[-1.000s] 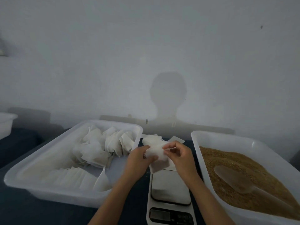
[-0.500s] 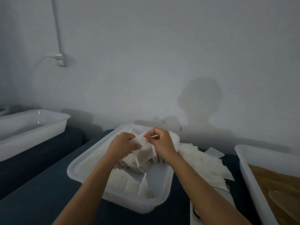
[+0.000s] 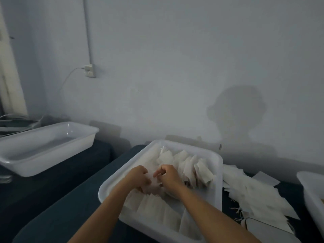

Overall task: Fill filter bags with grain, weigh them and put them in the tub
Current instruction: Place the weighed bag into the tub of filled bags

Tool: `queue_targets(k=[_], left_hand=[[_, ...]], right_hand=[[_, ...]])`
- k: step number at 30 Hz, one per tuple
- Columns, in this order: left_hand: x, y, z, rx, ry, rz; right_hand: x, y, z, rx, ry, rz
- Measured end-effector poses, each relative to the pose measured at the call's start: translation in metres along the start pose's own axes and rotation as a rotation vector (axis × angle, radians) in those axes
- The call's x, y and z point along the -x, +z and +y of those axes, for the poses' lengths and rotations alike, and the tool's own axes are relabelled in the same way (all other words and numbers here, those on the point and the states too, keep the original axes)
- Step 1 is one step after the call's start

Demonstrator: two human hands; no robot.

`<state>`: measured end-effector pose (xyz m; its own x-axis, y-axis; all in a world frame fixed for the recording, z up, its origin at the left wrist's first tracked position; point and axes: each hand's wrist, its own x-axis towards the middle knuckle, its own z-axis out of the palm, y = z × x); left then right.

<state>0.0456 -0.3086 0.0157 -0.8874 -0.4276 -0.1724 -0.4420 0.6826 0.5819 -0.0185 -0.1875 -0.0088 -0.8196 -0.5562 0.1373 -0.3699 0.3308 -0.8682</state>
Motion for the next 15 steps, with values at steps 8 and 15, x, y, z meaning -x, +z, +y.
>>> queue_targets(k=[8, 15], left_hand=[[-0.008, 0.007, -0.011, -0.257, -0.092, 0.047], [-0.009, 0.015, -0.007, -0.534, -0.043, 0.224]], right_hand=[[-0.003, 0.016, 0.009, -0.006, 0.075, -0.144], [0.007, 0.016, 0.001, -0.195, 0.137, -0.253]])
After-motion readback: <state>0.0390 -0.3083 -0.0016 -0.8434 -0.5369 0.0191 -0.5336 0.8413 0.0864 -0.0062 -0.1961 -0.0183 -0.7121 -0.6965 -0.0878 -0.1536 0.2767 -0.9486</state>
